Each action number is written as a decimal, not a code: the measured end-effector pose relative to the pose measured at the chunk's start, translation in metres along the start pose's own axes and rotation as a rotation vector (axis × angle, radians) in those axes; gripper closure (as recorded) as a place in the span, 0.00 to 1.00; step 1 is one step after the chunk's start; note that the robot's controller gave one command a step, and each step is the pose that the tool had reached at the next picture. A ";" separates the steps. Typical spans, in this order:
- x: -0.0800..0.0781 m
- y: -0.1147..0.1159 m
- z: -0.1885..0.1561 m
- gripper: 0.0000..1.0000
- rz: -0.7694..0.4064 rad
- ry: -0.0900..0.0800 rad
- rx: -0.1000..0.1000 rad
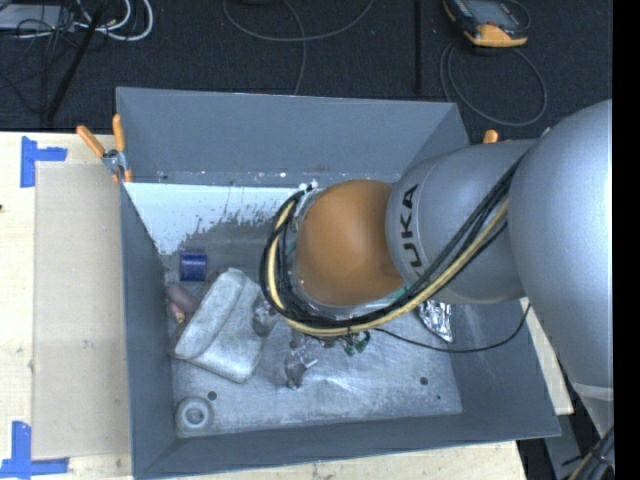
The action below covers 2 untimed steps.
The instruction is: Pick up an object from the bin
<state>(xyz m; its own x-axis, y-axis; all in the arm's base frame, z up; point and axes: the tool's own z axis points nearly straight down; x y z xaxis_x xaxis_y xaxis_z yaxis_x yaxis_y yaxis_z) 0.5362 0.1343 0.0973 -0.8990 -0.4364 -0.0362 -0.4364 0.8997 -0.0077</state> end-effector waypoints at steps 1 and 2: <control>0.035 -0.054 -0.051 0.00 -0.058 0.033 -0.004; -0.028 -0.120 -0.023 0.00 -0.148 0.032 -0.008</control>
Offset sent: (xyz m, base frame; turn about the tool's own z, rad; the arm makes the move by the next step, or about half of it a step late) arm -0.0118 -0.0611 0.0472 -0.0635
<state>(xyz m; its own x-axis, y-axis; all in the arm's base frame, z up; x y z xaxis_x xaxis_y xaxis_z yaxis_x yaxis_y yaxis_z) 0.6129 0.0379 0.1218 -0.8255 -0.5644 -0.0030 -0.5644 0.8255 -0.0025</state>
